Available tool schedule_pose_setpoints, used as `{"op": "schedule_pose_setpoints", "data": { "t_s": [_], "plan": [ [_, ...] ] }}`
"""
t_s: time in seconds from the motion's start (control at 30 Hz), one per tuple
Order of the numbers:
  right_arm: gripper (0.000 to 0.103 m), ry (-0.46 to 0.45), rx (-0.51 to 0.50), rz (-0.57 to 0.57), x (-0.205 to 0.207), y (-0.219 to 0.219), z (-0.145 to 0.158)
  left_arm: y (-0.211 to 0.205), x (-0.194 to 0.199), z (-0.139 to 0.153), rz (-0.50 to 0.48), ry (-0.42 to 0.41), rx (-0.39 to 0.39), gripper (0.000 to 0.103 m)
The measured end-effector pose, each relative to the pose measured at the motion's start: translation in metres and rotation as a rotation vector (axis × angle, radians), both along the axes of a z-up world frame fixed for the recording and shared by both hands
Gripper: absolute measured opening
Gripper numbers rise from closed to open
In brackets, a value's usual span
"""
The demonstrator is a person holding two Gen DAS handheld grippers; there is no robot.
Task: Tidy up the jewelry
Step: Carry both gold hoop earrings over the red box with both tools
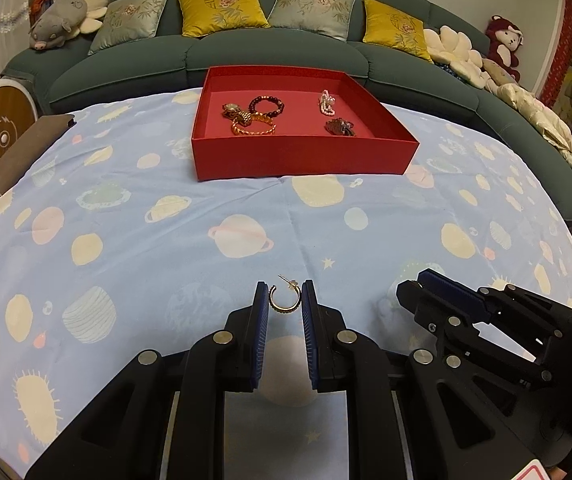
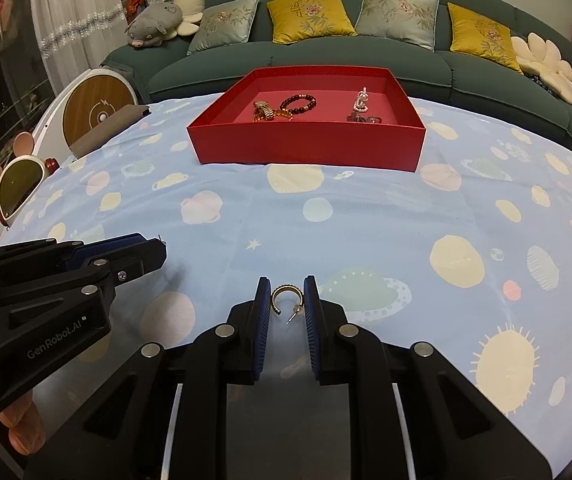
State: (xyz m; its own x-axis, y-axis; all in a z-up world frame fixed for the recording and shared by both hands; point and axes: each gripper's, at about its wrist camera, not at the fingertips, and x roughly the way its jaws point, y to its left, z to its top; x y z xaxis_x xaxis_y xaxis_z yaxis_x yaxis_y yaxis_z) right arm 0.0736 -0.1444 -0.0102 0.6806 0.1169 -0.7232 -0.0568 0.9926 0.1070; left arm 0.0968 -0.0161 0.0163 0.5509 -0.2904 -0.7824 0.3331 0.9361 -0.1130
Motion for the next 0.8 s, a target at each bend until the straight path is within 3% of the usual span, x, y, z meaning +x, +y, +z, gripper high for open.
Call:
{"op": "schedule_pose_setpoints", "data": {
  "t_s": [0.53,0.8],
  "plan": [
    [0.016,-0.083,0.022,-0.039,0.018,-0.02,0.042,-0.008,0.032,0.049,0.027,-0.077,-0.028,0.014],
    [0.016,-0.09,0.011,-0.025,0.053,-0.032,0.067,-0.013,0.08,0.079,0.021,-0.113,0.006,0.014]
  ]
}}
